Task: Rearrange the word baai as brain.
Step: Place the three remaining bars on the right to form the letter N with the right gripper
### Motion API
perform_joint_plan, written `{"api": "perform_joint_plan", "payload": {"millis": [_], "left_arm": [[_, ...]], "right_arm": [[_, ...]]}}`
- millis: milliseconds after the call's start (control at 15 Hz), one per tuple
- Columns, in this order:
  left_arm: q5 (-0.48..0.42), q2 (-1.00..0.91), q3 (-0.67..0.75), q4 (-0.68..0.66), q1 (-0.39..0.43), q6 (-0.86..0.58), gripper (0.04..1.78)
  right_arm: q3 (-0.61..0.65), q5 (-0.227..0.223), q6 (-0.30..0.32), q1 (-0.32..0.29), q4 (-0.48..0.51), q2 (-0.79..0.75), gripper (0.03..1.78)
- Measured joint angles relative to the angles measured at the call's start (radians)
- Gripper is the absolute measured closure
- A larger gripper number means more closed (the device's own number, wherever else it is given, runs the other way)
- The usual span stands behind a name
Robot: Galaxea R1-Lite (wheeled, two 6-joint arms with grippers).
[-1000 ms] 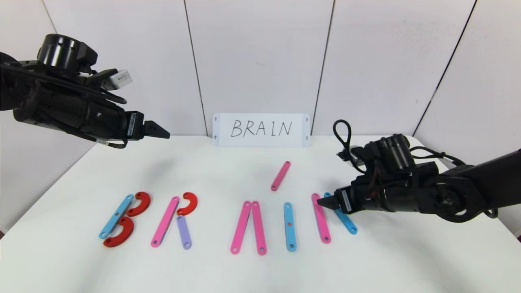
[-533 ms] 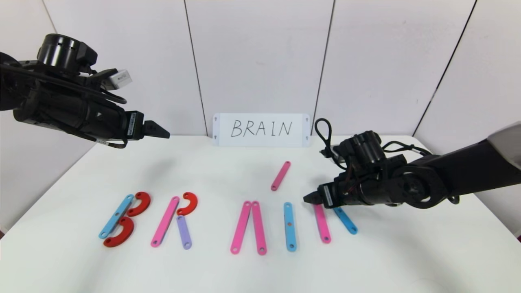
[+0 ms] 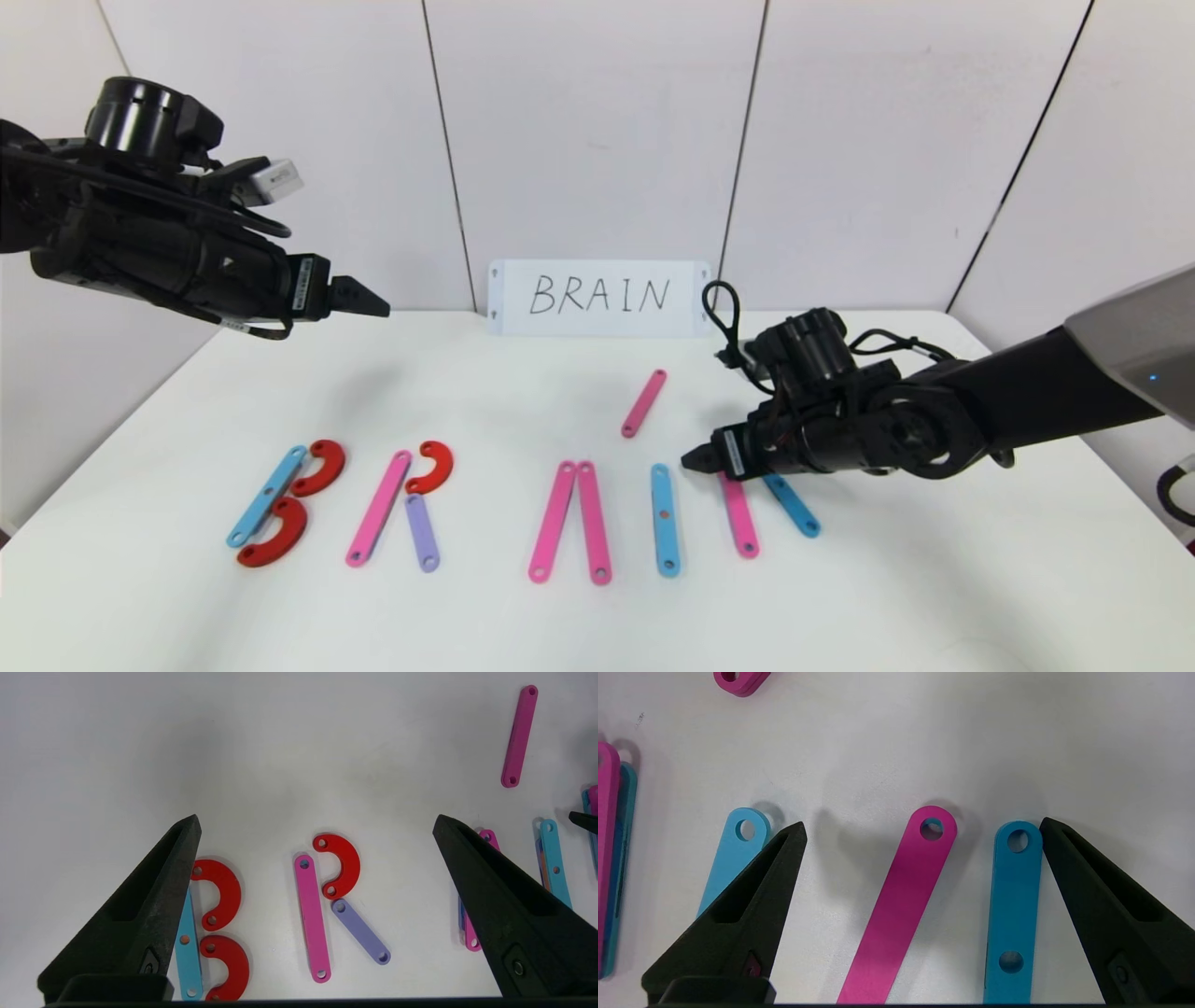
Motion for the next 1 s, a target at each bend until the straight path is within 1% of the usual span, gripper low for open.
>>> {"api": "perform_joint_plan", "payload": {"millis": [533, 800, 1000], "left_arm": [[0.000, 0.000, 0.000, 0.000, 0.000, 0.000, 0.08], [0.000, 0.000, 0.000, 0.000, 0.000, 0.000, 0.08], [0.000, 0.000, 0.000, 0.000, 0.000, 0.000, 0.08]], "right_arm": [[-0.010, -0.008, 0.008, 0.026, 0.000, -0.002, 0.08], [-0.046, -0.069, 0.007, 0.030, -0.001, 0.002, 0.08], [-0.100, -0.136, 0.008, 0.055, -0.005, 0.026, 0.08]]}}
